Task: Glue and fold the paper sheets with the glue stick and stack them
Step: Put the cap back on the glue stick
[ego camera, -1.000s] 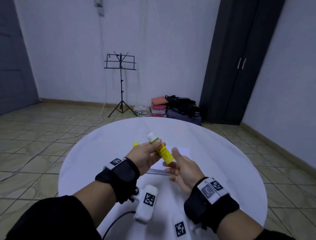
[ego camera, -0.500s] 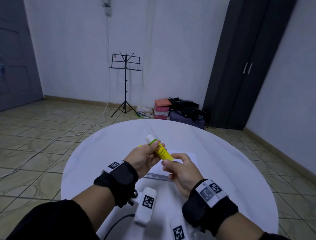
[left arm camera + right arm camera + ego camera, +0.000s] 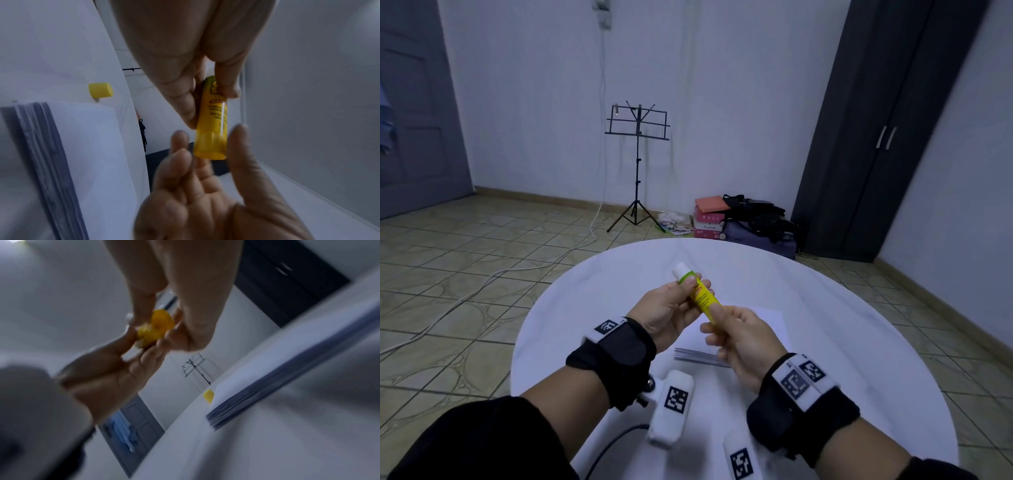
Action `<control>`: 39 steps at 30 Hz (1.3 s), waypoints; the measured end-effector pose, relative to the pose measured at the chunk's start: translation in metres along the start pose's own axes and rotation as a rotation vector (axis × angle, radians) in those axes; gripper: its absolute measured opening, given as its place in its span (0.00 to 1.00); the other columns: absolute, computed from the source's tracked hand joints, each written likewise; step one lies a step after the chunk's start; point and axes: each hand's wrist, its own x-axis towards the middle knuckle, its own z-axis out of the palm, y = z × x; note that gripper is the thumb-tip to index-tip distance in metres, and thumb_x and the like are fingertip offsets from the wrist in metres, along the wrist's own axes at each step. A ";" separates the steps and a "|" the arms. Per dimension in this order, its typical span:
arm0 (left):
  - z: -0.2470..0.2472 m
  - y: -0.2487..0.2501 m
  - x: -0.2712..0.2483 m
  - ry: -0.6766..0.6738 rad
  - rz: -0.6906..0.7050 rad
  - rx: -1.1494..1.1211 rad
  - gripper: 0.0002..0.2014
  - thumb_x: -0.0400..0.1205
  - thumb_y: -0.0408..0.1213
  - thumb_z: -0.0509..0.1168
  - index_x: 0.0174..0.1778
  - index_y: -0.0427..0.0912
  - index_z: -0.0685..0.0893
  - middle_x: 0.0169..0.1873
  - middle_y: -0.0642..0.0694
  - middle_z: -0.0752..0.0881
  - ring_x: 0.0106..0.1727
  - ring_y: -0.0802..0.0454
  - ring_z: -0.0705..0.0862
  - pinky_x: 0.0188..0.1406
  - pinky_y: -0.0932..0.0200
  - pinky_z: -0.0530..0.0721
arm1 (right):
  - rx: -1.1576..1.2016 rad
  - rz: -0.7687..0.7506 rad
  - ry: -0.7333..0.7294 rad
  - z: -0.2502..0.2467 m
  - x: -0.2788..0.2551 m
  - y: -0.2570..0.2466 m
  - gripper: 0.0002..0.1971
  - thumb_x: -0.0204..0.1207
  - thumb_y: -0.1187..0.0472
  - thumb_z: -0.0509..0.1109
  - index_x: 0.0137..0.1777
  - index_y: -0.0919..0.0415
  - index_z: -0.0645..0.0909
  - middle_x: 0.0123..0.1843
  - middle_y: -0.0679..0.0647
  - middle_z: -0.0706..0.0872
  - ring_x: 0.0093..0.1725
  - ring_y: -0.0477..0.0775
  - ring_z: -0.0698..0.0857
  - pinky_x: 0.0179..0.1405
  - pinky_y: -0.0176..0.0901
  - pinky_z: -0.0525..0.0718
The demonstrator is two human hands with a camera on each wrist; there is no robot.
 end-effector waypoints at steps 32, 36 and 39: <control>-0.111 0.009 0.040 0.312 -0.299 0.394 0.02 0.80 0.26 0.65 0.43 0.32 0.83 0.39 0.40 0.86 0.38 0.50 0.80 0.36 0.62 0.83 | -1.621 -0.120 -0.331 0.084 0.179 0.007 0.22 0.83 0.67 0.58 0.77 0.54 0.71 0.79 0.51 0.69 0.77 0.54 0.70 0.74 0.42 0.69; -0.105 0.009 0.034 0.278 -0.286 0.464 0.04 0.79 0.26 0.67 0.47 0.35 0.82 0.44 0.39 0.83 0.38 0.52 0.78 0.34 0.63 0.83 | -1.290 -0.210 -0.207 0.079 0.155 -0.006 0.18 0.81 0.66 0.62 0.67 0.53 0.81 0.71 0.52 0.79 0.67 0.55 0.79 0.60 0.41 0.78; -0.091 0.008 0.023 0.201 -0.281 0.546 0.08 0.79 0.25 0.68 0.52 0.37 0.83 0.47 0.43 0.84 0.41 0.53 0.83 0.34 0.68 0.85 | -0.878 -0.247 -0.115 0.054 0.124 -0.018 0.18 0.79 0.63 0.65 0.68 0.54 0.76 0.57 0.56 0.83 0.52 0.55 0.83 0.39 0.39 0.77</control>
